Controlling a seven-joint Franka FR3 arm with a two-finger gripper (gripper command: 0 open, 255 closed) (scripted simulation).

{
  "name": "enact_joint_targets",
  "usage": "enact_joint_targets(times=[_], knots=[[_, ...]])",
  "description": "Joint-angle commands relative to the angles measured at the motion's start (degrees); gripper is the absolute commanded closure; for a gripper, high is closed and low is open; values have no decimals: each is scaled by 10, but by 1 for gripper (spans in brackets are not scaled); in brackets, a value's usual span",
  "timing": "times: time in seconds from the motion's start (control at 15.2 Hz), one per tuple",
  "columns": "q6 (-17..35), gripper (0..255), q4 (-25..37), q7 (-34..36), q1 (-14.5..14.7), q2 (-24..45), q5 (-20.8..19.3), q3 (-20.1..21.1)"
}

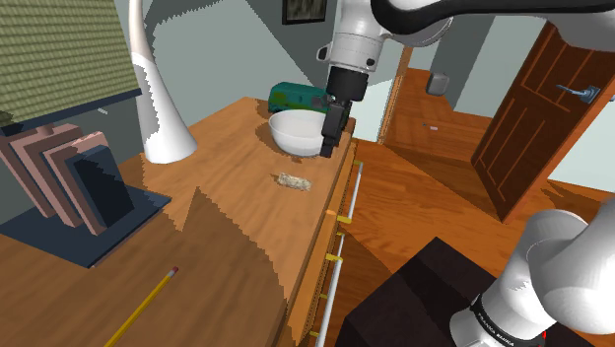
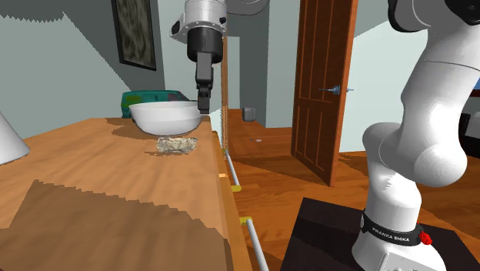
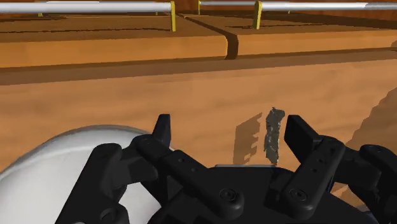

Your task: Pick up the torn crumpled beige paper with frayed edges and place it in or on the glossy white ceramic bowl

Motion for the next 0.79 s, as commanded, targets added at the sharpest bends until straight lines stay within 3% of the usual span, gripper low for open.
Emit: enact_joint_targets(times=[0.0, 0.26, 0.73], knots=[[-5, 0, 33, -21, 15, 28, 13, 9], [-17, 0, 79, -54, 37, 65, 29, 24], [41, 0, 21, -57, 43, 63, 34, 33]])
